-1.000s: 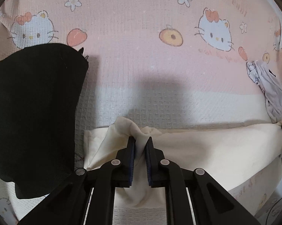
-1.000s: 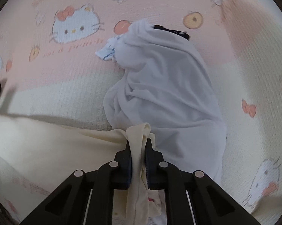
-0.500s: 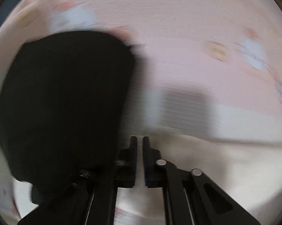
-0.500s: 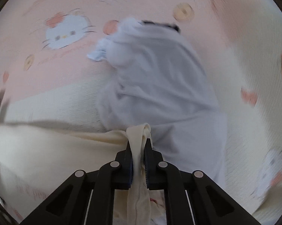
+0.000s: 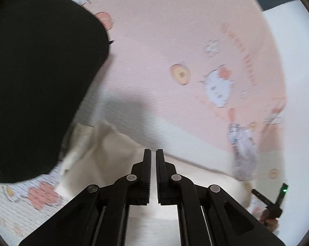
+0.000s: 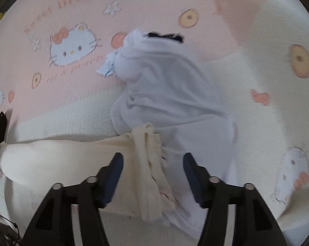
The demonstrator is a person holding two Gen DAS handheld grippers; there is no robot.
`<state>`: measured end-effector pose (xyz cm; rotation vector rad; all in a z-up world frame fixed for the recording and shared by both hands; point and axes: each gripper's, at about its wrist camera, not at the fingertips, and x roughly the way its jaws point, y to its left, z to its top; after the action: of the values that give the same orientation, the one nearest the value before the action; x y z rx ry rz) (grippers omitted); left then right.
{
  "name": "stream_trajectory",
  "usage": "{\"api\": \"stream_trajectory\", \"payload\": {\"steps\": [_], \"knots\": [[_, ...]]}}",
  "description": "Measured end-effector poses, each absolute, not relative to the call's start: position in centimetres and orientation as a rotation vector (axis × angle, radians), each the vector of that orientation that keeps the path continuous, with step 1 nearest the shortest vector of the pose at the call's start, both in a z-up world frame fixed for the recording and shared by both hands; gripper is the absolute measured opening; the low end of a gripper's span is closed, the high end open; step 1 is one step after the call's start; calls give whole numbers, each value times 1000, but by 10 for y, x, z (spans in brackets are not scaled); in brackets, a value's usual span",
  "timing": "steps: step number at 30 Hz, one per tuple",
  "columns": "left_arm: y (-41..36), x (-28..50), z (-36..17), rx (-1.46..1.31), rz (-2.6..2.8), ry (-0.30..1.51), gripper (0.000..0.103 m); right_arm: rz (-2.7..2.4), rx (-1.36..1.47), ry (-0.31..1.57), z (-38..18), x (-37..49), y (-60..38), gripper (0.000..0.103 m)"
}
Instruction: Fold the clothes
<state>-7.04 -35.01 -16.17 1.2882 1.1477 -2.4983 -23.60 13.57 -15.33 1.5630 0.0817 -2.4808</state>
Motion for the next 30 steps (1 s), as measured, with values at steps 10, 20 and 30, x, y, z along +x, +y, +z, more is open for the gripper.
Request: {"api": "stream_trajectory", "payload": {"steps": [10, 20, 30], "knots": [[-340, -15, -169, 1089, -2395, 1523, 85, -2441, 1515, -558, -150, -173, 179, 66], [-321, 1, -193, 1100, -2297, 1494, 85, -2252, 1462, -1055, -190, -145, 188, 67], [-318, -5, -227, 1138, -2186, 1466, 84, -2147, 1508, -1327, -238, -150, 186, 72]]}}
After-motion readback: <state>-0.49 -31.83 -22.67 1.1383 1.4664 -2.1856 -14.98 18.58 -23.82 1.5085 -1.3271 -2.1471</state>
